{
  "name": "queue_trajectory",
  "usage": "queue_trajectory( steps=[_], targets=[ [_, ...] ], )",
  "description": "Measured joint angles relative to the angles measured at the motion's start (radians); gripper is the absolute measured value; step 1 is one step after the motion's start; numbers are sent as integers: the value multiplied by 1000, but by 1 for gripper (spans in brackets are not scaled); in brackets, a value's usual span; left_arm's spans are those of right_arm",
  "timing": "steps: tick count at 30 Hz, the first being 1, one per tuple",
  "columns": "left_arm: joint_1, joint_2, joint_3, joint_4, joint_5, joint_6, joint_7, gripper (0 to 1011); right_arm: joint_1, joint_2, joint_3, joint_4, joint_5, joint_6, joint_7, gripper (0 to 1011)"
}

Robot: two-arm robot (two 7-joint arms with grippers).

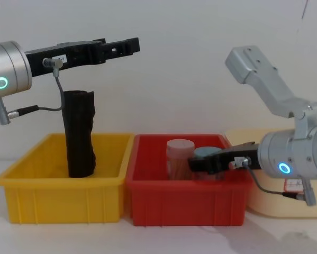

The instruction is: Pick up the garbage bag with the one hand and transfer it to the other hand.

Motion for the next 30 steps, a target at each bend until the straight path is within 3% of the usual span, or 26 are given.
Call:
queue_trajectory(
  steps=[9, 18, 30],
  targets=[
    [0, 0, 0, 0, 0, 0, 0, 1000, -10, 0, 24, -53, 20, 10, 13, 666],
    [0, 0, 0, 0, 0, 0, 0, 1000, -21, 0, 71, -136, 60, 16, 15, 666],
    [0, 0, 0, 0, 0, 0, 0, 1000, -11, -1, 137, -174, 80, -8, -37, 666]
  ],
)
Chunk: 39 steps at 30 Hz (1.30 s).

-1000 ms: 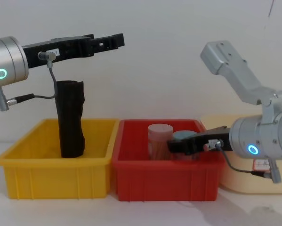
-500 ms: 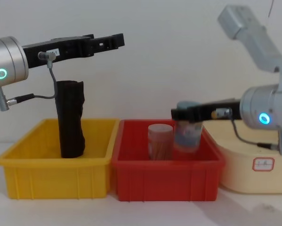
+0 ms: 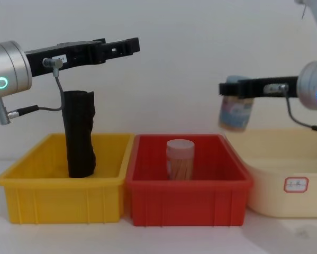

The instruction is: Pick up the garbage bag with the one hand and transfer it to the other hand.

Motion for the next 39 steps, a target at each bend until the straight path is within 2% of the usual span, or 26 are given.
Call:
queue_trajectory(
  steps=[11, 21, 25, 26, 31, 34, 39],
  targets=[
    [0, 0, 0, 0, 0, 0, 0, 1000, 37, -1, 60, 55, -14, -32, -76, 666],
    [0, 0, 0, 0, 0, 0, 0, 1000, 79, 5, 108, 160, -44, -64, -143, 667],
    [0, 0, 0, 0, 0, 0, 0, 1000, 88, 7, 119, 187, -52, -75, -156, 803],
    [0, 0, 0, 0, 0, 0, 0, 1000, 90, 7, 120, 191, -53, -76, -158, 803],
    [0, 0, 0, 0, 0, 0, 0, 1000, 94, 7, 133, 208, -58, -89, -166, 955],
    [0, 0, 0, 0, 0, 0, 0, 1000, 94, 7, 139, 208, -58, -94, -167, 1001],
    [0, 0, 0, 0, 0, 0, 0, 1000, 85, 6, 145, 191, -57, -101, -161, 1001]
  ],
)
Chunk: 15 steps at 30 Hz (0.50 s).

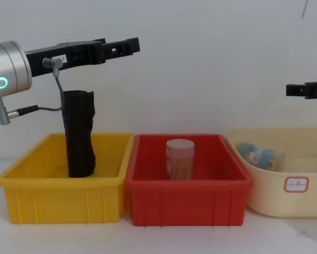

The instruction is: Pick up the garbage bag with the one hand and transfer it to the other hand.

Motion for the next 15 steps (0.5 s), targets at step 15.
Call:
queue_trajectory(
  steps=[15],
  targets=[
    [0, 0, 0, 0, 0, 0, 0, 1000, -79, -8, 0, -169, 38, 8, 62, 1001]
  ],
)
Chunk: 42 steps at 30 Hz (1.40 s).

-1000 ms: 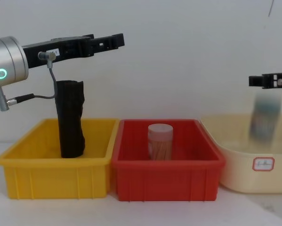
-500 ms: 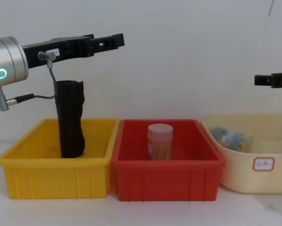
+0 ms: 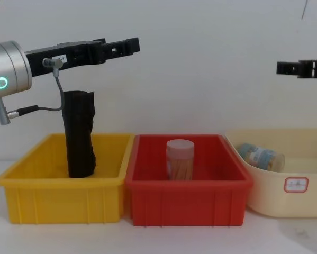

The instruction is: Pick up the garbage bag with the one hand and transfer it to the other hand.

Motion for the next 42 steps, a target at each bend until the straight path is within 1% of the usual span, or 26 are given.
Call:
queue_trajectory(
  steps=[5, 9, 13, 14, 15, 16, 18, 19, 21, 22, 30, 31, 34, 35, 37, 38, 39, 40, 42],
  targets=[
    [0, 0, 0, 0, 1, 0, 1, 1000, -4, 0, -1, -9, 2, 1, 2, 1001],
    [8, 0, 0, -6, 11, 0, 13, 1000, -13, 4, -4, -14, 6, -4, 2, 1001],
    [26, -1, 2, -23, 35, 1, 43, 1001, -34, 16, -10, -27, 15, -20, 1, 1001],
    [35, -2, 4, -31, 47, 2, 57, 1000, -46, 22, -15, -36, 20, -28, -1, 1001],
    [35, -2, 4, -31, 47, 2, 57, 1000, -46, 22, -15, -36, 20, -28, -1, 1001],
    [52, -3, 6, -45, 70, 4, 84, 1000, -66, 34, -22, -49, 28, -42, -4, 1001],
    [65, -4, 7, -56, 86, 6, 105, 1000, -87, 46, -29, -63, 38, -58, -7, 1001],
    [78, -4, 9, -67, 103, 7, 125, 1000, -93, 49, -32, -67, 41, -63, -8, 1001],
    [90, -5, 10, -78, 119, 9, 146, 1000, -116, 62, -40, -83, 51, -79, -11, 1001],
    [103, -6, 12, -89, 136, 10, 167, 1000, -124, 66, -42, -87, 54, -84, -12, 1001],
    [164, -10, 20, -141, 216, 17, 266, 1000, -197, 107, -67, -136, 86, -137, -22, 1001],
    [176, -11, 22, -152, 233, 18, 286, 1000, -206, 111, -70, -141, 89, -143, -23, 1001],
    [195, -12, 25, -168, 258, 20, 317, 1000, -236, 127, -80, -162, 103, -164, -27, 1001],
    [207, -13, 26, -179, 275, 21, 338, 1000, -251, 136, -85, -171, 110, -174, -30, 1001],
    [220, -13, 28, -191, 291, 23, 357, 1000, -266, 144, -90, -181, 116, -185, -31, 1001],
    [233, -14, 30, -201, 308, 24, 379, 1000, -279, 151, -95, -190, 122, -194, -33, 1001],
    [233, -14, 30, -201, 308, 24, 379, 1000, -288, 157, -98, -197, 126, -201, -34, 1001],
    [245, -15, 31, -212, 324, 25, 398, 1000, -294, 160, -100, -201, 128, -205, -35, 1001],
    [256, -16, 33, -222, 339, 26, 417, 1000, -315, 172, -108, -215, 138, -222, -38, 1001]
  ],
)
